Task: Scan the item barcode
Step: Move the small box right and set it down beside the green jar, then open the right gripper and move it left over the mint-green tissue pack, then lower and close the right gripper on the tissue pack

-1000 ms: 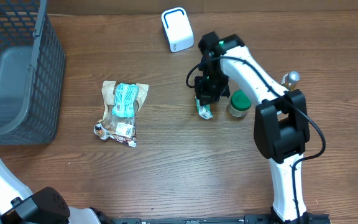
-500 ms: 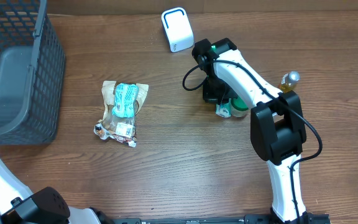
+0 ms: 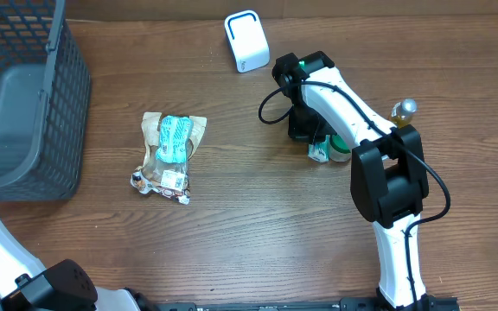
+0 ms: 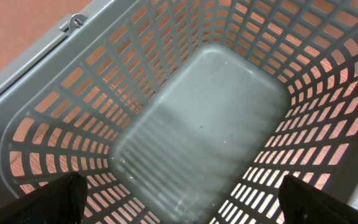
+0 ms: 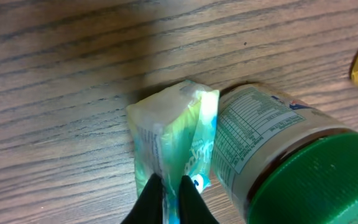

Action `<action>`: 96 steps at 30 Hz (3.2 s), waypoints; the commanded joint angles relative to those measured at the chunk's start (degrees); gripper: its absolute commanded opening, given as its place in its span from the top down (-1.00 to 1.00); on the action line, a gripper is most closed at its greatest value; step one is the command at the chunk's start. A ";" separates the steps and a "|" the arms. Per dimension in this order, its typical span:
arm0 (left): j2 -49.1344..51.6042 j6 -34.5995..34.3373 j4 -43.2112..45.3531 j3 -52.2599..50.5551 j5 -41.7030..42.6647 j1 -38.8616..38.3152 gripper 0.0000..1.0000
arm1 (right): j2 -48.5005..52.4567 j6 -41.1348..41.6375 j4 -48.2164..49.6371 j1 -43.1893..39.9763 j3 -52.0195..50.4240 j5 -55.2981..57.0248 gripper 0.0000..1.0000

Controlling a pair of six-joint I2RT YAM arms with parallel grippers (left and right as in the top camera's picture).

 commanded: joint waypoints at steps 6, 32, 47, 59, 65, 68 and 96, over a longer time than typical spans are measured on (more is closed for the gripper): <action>0.31 1.09 0.04 1.01 0.33 -0.04 -0.99 | 0.35 0.20 -0.04 0.59 -0.31 0.59 0.21; 0.31 1.09 0.04 1.01 0.33 -0.04 -0.99 | -1.46 -10.97 2.01 4.46 8.68 -30.18 -0.46; 0.31 1.09 0.04 1.01 0.33 -0.04 -0.99 | -1.46 -7.63 11.58 6.47 8.68 -48.92 -1.00; 0.31 1.09 0.04 1.01 0.33 -0.04 -0.99 | -1.03 3.80 21.00 13.77 7.50 -43.41 -0.59; 0.31 1.09 0.02 1.01 0.31 -0.04 -0.99 | -1.03 11.82 25.14 17.81 6.88 -36.24 -0.48; 0.31 1.09 0.04 1.01 0.33 -0.04 -0.99 | -1.03 14.80 27.89 19.43 6.16 -33.57 -0.47; 0.31 1.09 0.04 1.01 0.31 -0.04 -0.99 | 1.88 25.40 35.78 20.90 4.85 -25.51 -0.18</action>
